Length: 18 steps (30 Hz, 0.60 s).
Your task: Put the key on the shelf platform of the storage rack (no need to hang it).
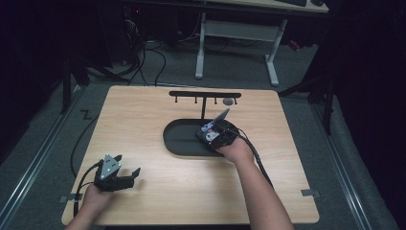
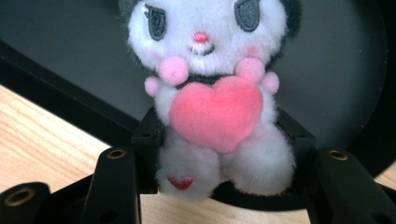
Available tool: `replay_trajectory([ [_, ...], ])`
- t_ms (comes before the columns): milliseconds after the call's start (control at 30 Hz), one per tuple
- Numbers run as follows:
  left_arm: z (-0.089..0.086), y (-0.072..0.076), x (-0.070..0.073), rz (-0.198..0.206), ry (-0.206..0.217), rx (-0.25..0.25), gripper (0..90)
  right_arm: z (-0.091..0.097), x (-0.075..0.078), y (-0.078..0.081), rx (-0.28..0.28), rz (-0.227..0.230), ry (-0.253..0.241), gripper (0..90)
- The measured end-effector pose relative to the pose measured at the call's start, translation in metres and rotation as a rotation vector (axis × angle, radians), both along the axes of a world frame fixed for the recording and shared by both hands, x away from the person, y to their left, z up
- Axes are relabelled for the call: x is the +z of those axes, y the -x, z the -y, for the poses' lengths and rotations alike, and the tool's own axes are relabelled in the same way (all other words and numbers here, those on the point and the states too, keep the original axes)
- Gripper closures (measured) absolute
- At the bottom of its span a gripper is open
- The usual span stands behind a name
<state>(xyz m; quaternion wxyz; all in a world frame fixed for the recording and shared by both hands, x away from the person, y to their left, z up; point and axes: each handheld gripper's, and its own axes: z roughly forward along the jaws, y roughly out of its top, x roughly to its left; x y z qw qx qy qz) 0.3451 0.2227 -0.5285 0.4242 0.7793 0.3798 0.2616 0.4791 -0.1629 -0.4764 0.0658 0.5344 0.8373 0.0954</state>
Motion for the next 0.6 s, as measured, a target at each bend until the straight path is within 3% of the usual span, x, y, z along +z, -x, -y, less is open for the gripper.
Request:
replay_trajectory([
  [233,0.0,0.0,0.0,0.001,0.001,-0.001,15.4,-0.004,-0.003,-0.002,0.008,-0.006,-0.001,43.4],
  [400,0.0,0.0,0.0,-0.001,0.001,-0.001,15.4,-0.006,-0.002,-0.002,0.007,0.0,-0.006,32.5],
  [600,0.0,0.0,0.0,0.001,0.001,0.0,15.4,-0.006,0.012,0.001,0.006,0.055,-0.019,25.8],
])
